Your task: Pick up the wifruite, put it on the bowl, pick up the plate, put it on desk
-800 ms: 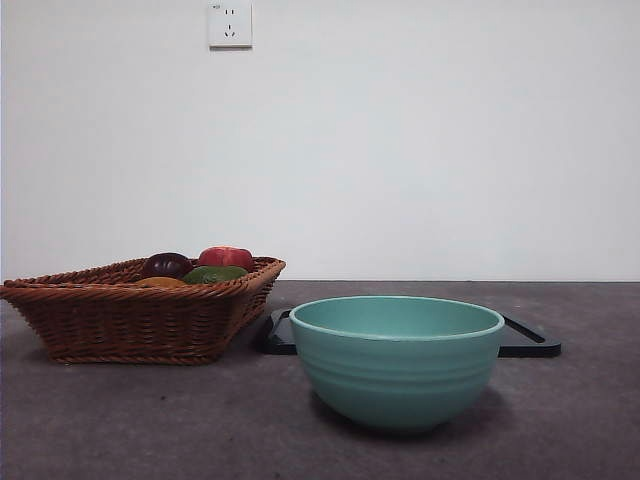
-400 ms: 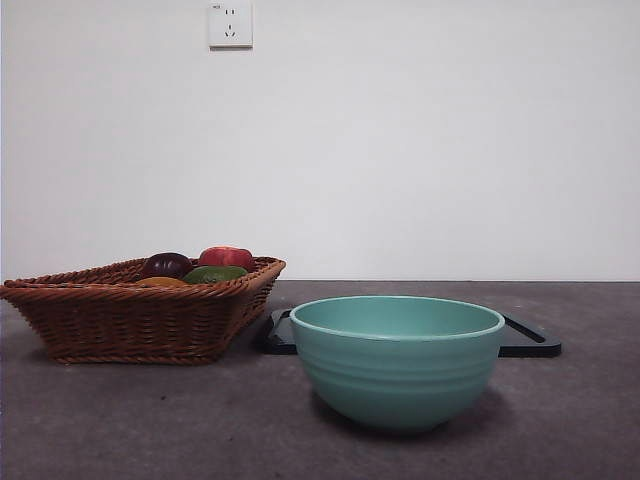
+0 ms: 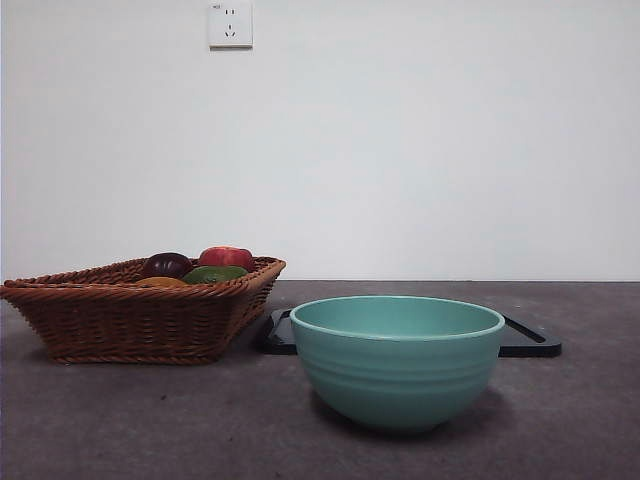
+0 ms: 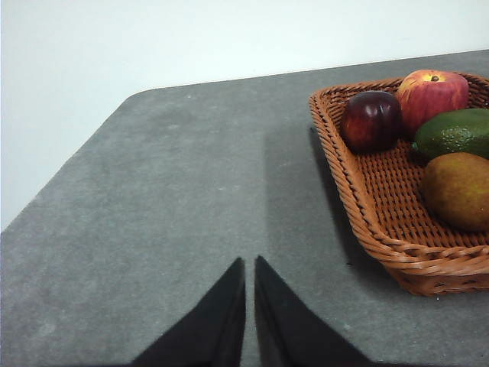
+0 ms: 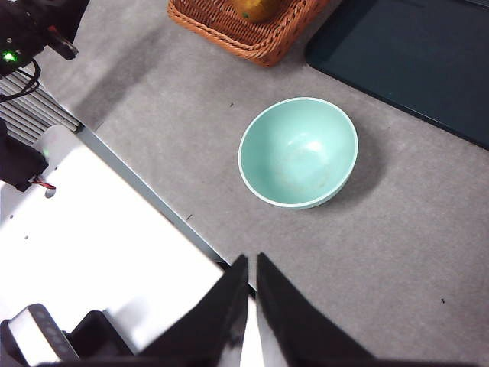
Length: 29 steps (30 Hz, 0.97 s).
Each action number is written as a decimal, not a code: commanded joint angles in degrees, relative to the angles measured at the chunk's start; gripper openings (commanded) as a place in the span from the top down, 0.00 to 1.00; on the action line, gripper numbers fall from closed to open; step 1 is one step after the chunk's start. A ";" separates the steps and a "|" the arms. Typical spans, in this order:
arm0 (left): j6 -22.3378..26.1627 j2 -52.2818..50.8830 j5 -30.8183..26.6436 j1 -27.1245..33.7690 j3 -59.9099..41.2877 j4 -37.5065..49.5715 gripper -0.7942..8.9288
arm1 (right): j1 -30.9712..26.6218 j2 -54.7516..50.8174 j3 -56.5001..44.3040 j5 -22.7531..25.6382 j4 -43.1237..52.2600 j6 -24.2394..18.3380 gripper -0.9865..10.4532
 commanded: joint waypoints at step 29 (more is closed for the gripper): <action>-0.55 -0.09 -0.11 0.15 -1.18 -0.35 0.90 | -36.87 -19.30 -33.66 17.64 52.22 -13.77 0.90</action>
